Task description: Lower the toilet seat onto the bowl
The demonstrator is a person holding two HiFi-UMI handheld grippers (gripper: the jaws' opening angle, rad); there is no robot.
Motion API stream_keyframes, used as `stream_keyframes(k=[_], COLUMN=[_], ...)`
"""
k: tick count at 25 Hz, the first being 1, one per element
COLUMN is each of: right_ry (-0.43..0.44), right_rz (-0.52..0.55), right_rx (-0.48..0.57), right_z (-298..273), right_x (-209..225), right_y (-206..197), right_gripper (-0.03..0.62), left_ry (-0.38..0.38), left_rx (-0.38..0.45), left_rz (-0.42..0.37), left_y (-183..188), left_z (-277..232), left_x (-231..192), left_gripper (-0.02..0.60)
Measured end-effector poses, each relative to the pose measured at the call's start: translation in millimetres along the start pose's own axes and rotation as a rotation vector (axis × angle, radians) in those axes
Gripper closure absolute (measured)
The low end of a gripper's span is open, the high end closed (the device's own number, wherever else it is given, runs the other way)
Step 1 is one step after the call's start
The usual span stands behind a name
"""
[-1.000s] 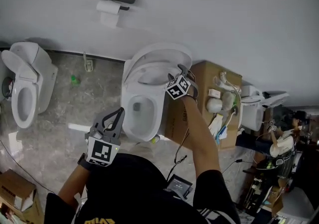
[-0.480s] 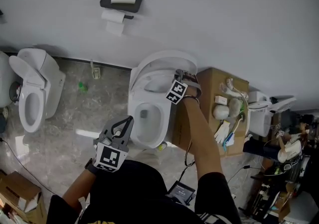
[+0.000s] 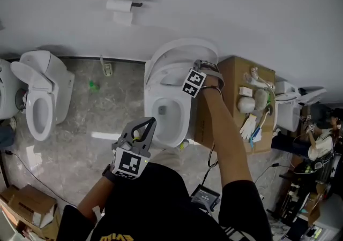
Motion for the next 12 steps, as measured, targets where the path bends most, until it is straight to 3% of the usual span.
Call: stream_keyframes(k=[12], right_ry=[0.085], right_rz=[0.043], right_rx=[-0.067], right_z=[10.7], right_x=[-5.1], right_y=[-0.9], right_gripper=[0.533], left_ry=[-0.006], left_rx=[0.009], left_rz=[0.01], left_y=[-9.9], left_z=[13.9], left_x=[-15.6], left_gripper=[0.571])
Point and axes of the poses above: the fingertips, and each gripper's own axes: z backward along the fingers, x to its right, y out of its top, the point moved 10 cm from there along z, backward along the fingers, and after that the axes turned 9 degrees about -z, right-handed, at the moved point
